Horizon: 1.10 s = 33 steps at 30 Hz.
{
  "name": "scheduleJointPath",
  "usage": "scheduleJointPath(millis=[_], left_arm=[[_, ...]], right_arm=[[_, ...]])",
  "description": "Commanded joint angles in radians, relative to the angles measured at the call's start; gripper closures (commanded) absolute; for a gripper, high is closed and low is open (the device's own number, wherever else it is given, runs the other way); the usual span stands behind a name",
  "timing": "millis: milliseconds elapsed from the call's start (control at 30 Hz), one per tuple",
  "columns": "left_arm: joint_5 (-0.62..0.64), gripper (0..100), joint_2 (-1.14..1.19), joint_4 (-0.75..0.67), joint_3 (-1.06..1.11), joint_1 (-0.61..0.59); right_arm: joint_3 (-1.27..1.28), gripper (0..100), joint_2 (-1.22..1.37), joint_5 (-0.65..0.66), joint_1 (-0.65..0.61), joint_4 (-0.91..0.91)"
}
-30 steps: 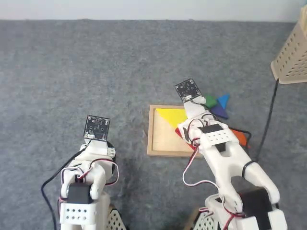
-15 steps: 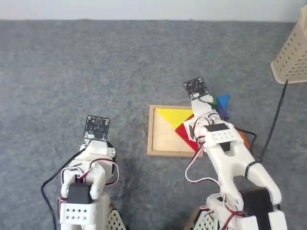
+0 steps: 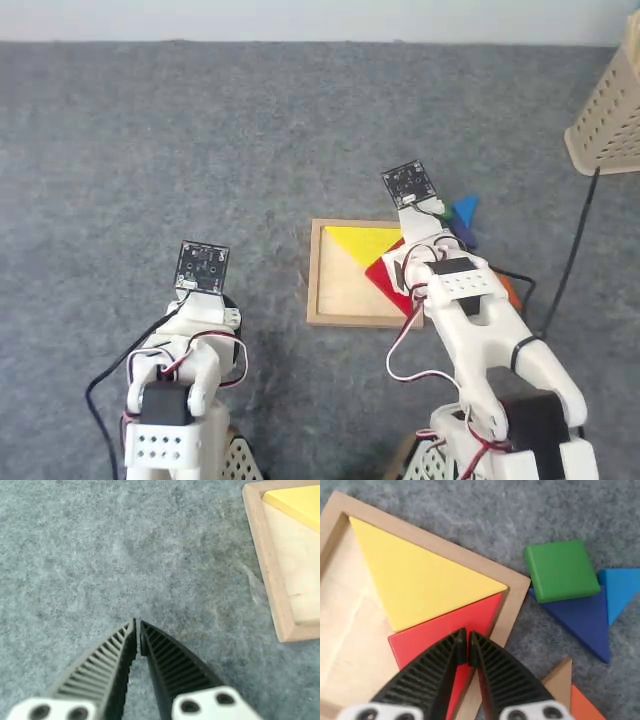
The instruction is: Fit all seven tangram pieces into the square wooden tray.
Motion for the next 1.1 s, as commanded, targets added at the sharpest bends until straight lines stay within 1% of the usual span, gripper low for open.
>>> scheduleJointPath(millis=[0, 100, 667, 767, 900, 1067], left_arm=[[0.009, 99, -0.003, 0.005, -0.005, -0.005], [0.009, 99, -0.003, 0.005, -0.005, -0.005], [0.009, 99, -0.003, 0.005, -0.005, -0.005], [0.009, 99, -0.003, 0.005, -0.005, -0.005], [0.009, 99, -0.003, 0.005, -0.005, -0.005], [0.009, 99, -0.003, 0.005, -0.005, -0.005]], right_arm=[[-0.068, 98.9, -0.002, 0.0, 0.019, 0.044], [-0.097, 98.9, -0.002, 0.0, 0.03, 0.091], [-0.095, 98.9, -0.015, -0.009, 0.03, 0.102], [-0.101, 98.9, -0.015, -0.009, -0.012, 0.14], [-0.095, 98.9, -0.002, -0.003, -0.088, 0.139], [-0.095, 98.9, -0.002, -0.002, -0.071, 0.137]])
